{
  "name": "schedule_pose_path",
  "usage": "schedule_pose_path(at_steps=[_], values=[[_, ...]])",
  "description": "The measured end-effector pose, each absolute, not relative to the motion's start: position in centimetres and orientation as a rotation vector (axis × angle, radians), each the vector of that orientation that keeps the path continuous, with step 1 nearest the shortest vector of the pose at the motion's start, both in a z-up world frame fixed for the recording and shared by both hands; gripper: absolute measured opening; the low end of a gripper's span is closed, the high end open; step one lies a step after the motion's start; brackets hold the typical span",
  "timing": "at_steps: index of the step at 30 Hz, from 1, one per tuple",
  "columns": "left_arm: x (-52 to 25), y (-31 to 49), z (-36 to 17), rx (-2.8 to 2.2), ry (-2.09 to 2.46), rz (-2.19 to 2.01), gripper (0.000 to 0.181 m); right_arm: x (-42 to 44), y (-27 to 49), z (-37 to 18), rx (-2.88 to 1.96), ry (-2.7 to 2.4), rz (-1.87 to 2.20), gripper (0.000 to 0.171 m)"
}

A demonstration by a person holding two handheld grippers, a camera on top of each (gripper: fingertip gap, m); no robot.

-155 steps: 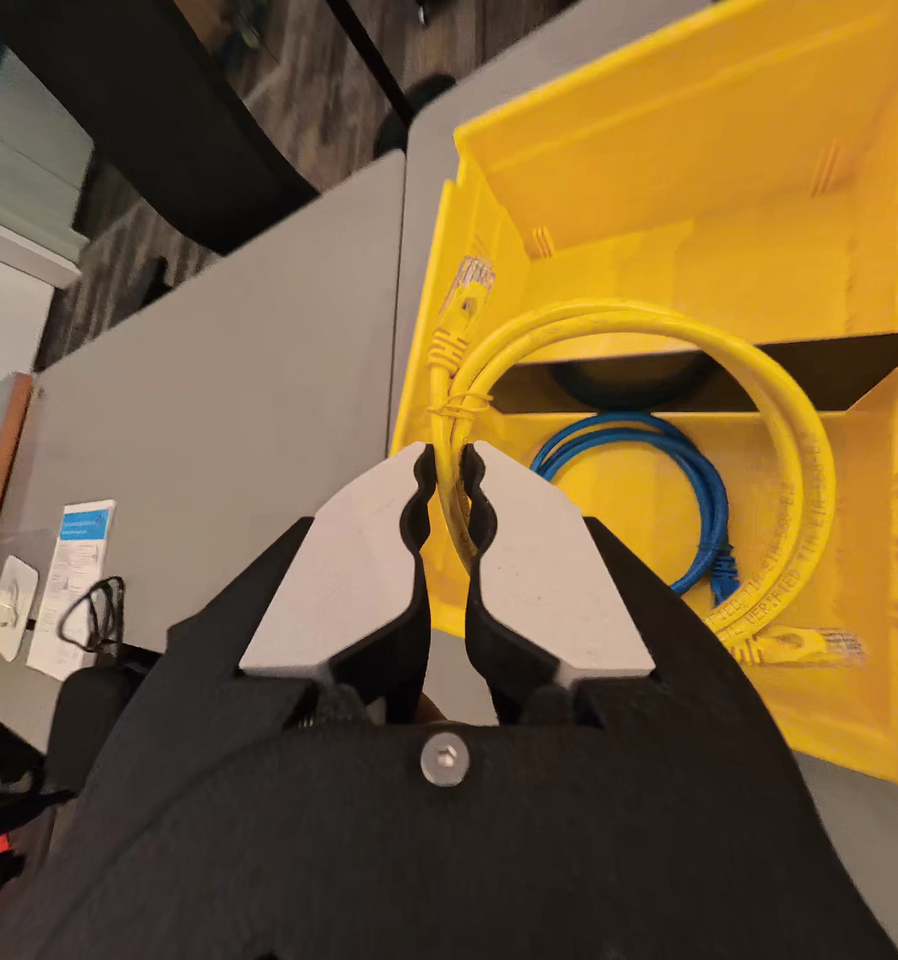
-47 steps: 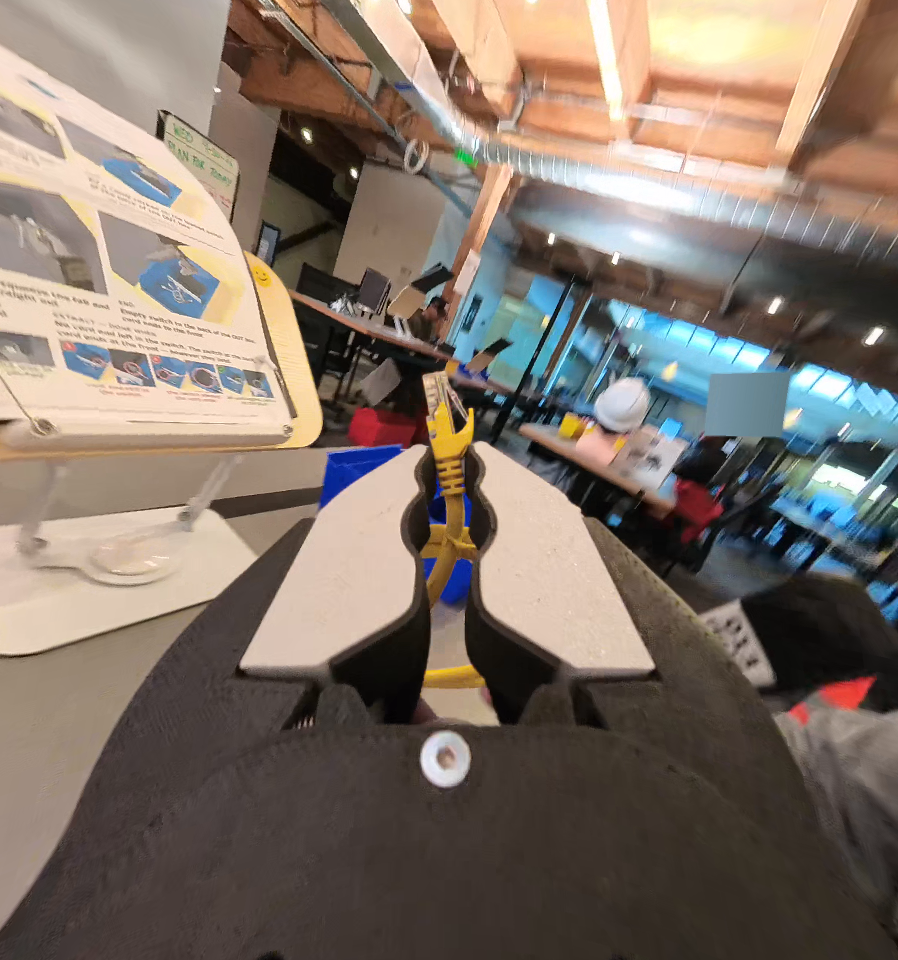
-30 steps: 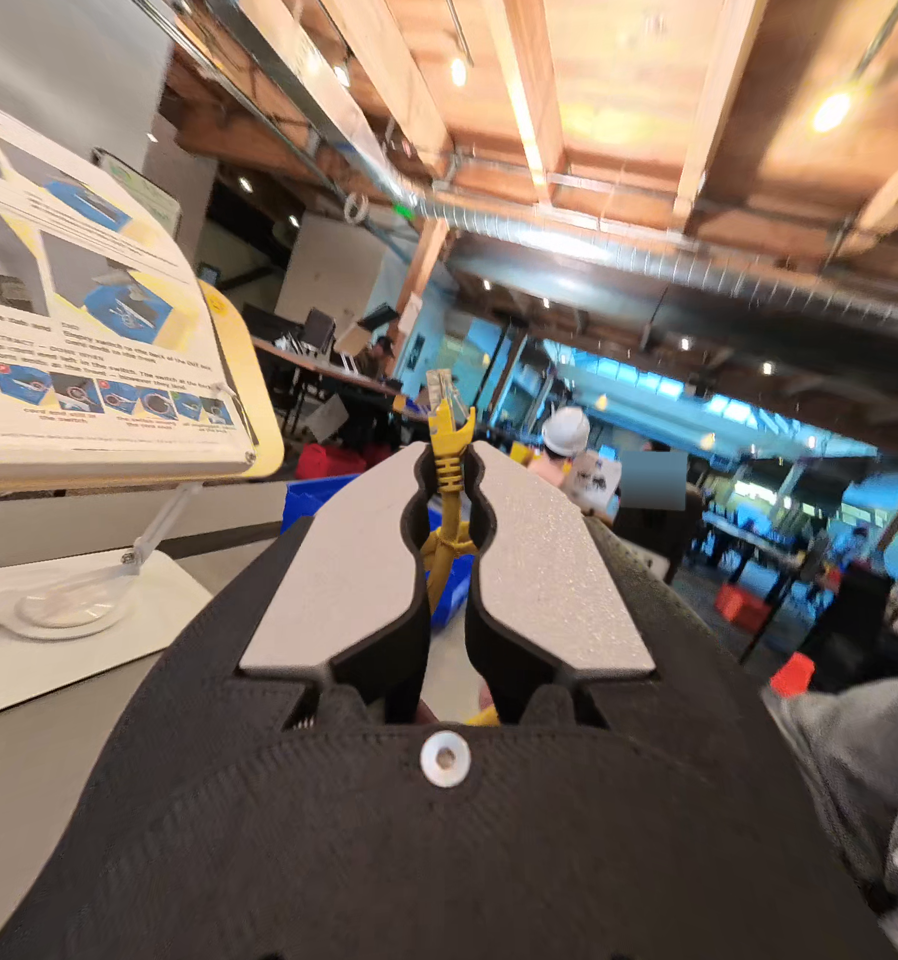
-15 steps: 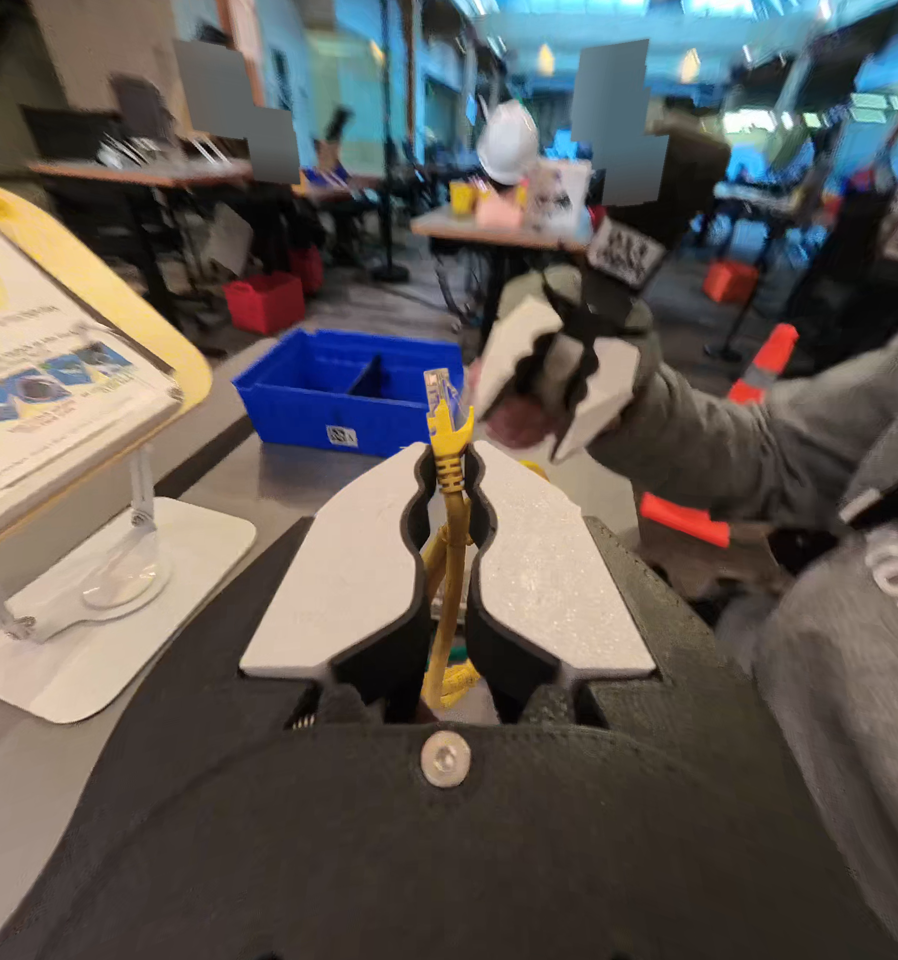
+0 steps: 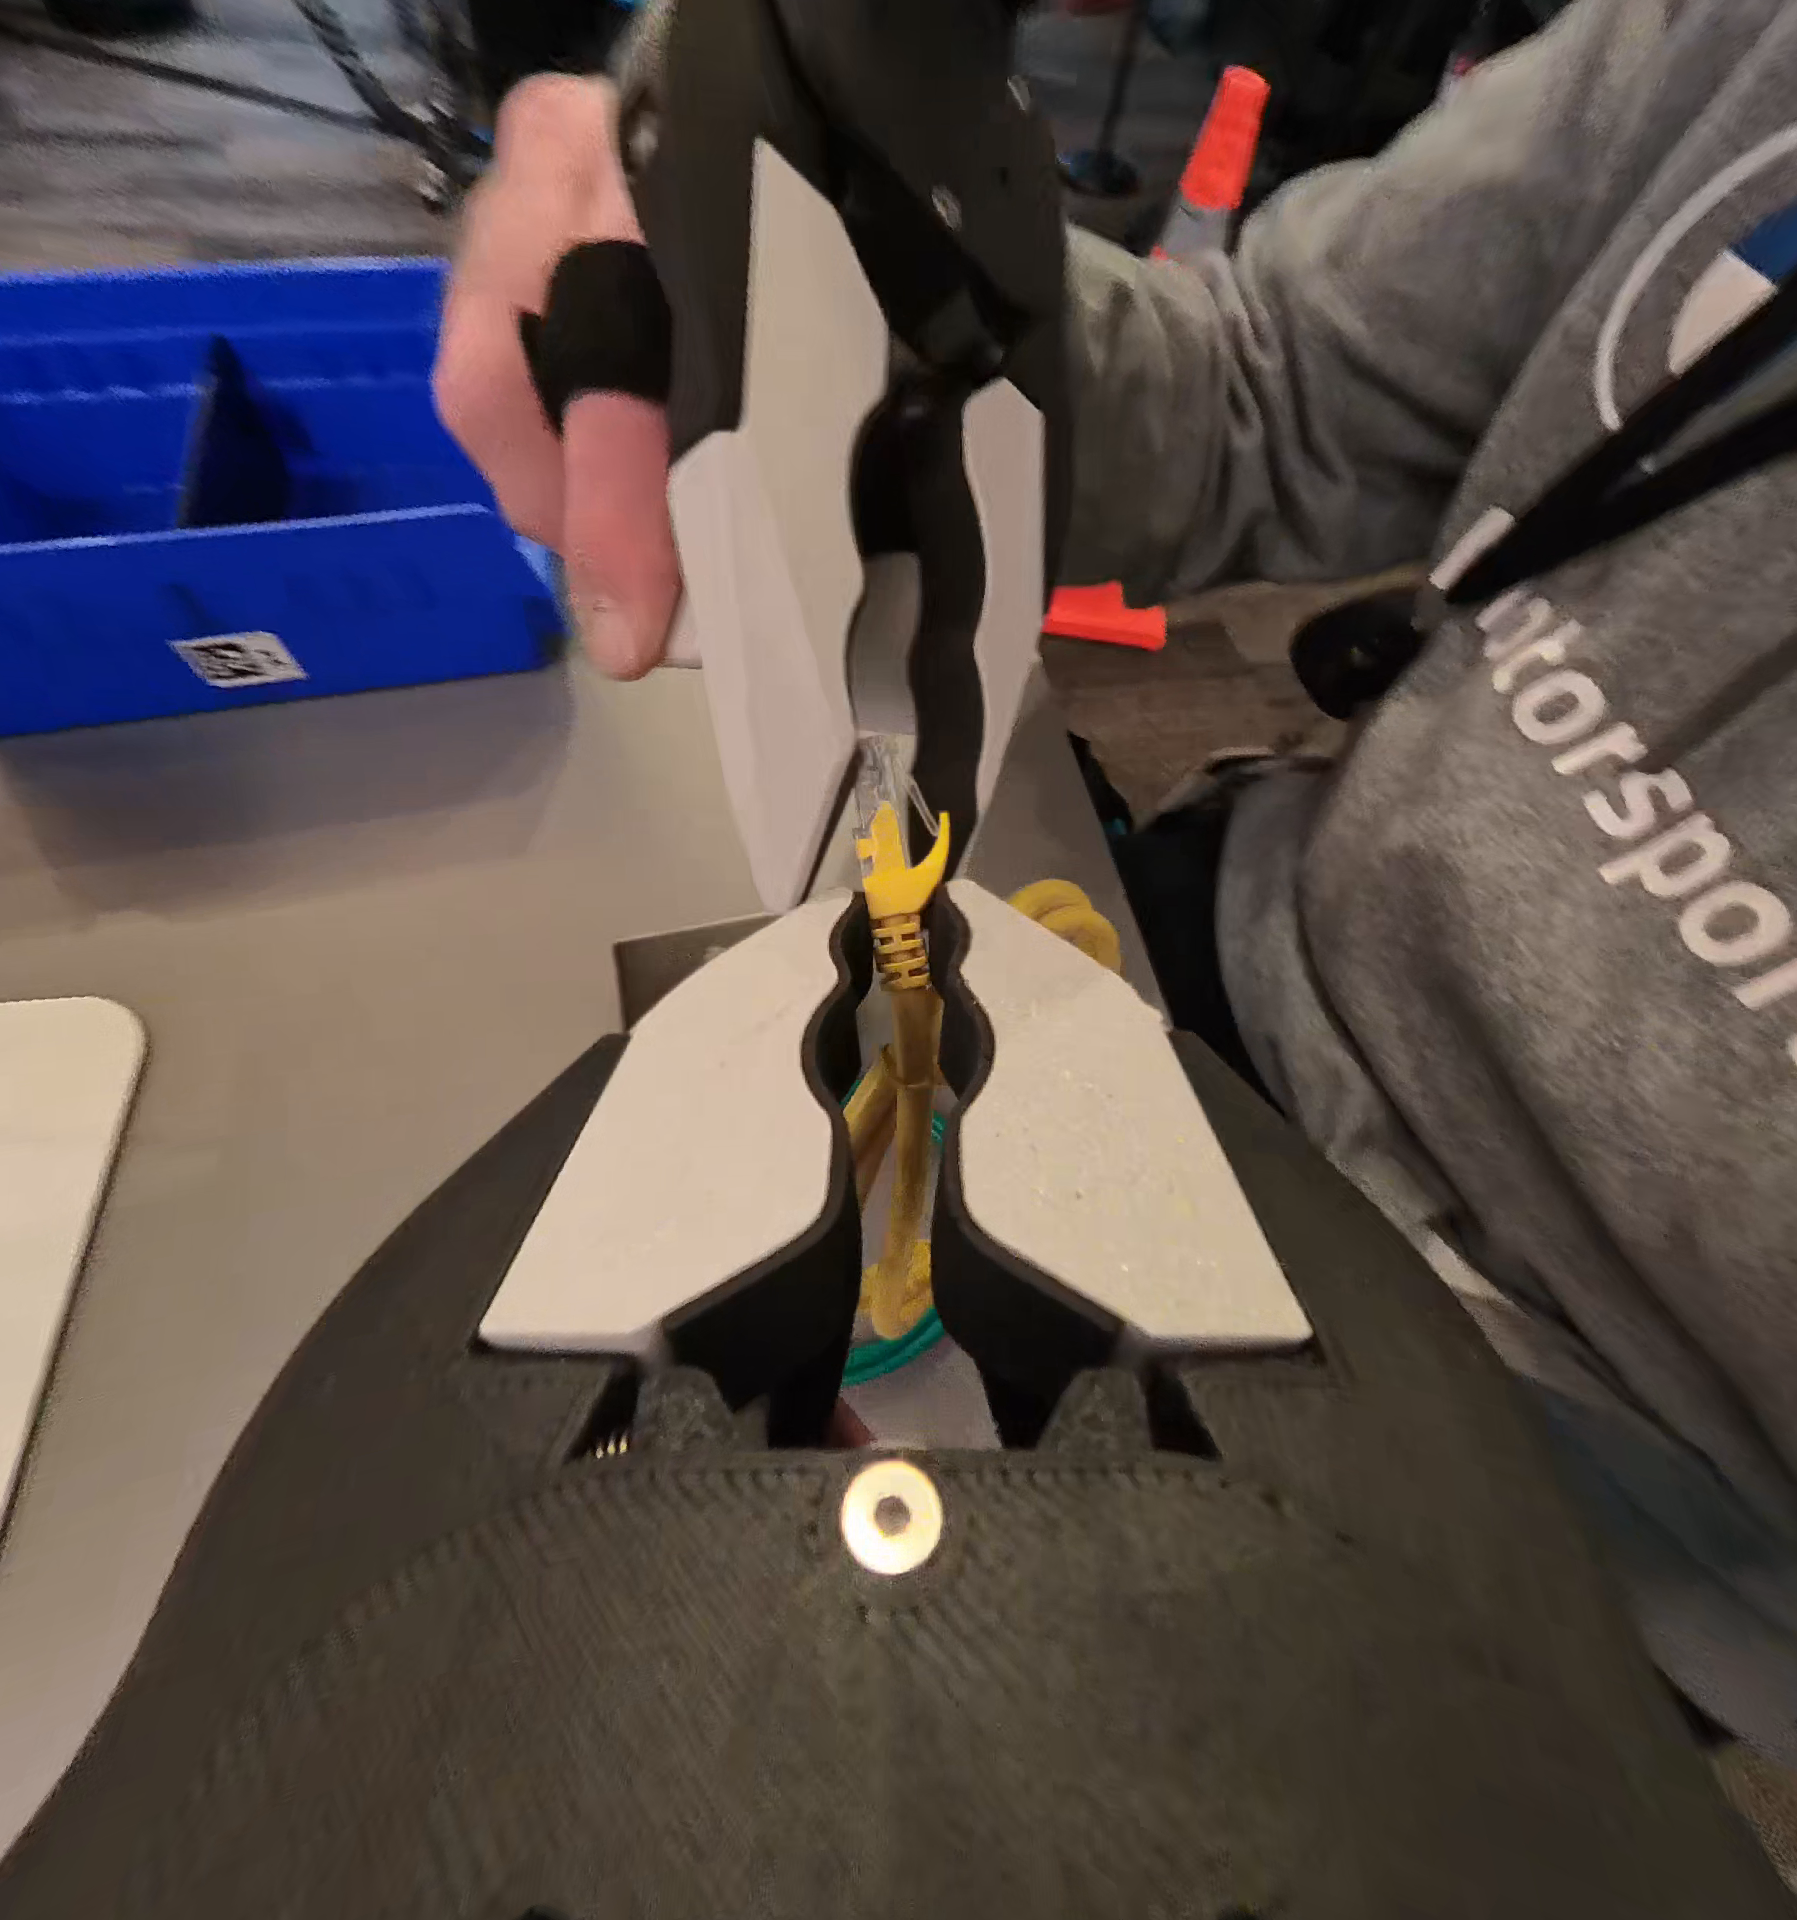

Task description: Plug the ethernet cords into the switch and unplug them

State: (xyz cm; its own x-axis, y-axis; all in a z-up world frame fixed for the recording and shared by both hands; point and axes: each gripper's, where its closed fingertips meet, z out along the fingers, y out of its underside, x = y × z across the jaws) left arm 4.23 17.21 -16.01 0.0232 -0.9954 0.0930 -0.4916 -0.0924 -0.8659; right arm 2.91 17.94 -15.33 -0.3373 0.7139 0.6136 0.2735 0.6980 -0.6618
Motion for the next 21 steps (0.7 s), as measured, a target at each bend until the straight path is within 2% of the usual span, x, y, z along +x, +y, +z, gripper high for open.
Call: schedule_pose_path(at_steps=[6, 9, 12, 15, 21], values=[[5.1, 15.9, -17.6, -1.669, 1.691, -1.050, 0.010, 3.6, 18.0, -17.6, -0.766, -2.038, 0.486, 0.023], [5.1, 16.0, -17.2, -1.658, 1.682, -1.100, 0.010, 4.1, 17.6, -17.8, -0.748, -2.047, 0.507, 0.000], [5.0, 16.2, -17.0, -1.653, 1.683, -1.104, 0.010, 4.0, 17.7, -17.7, -0.760, -2.010, 0.485, 0.000], [5.0, 16.5, -17.7, -1.678, 1.695, -1.076, 0.010, 4.4, 18.4, -17.8, -0.780, -1.997, 0.420, 0.009], [5.3, 16.3, -18.6, -1.707, 1.739, -1.085, 0.010, 4.7, 17.0, -17.2, -0.739, -2.002, 0.534, 0.029]])
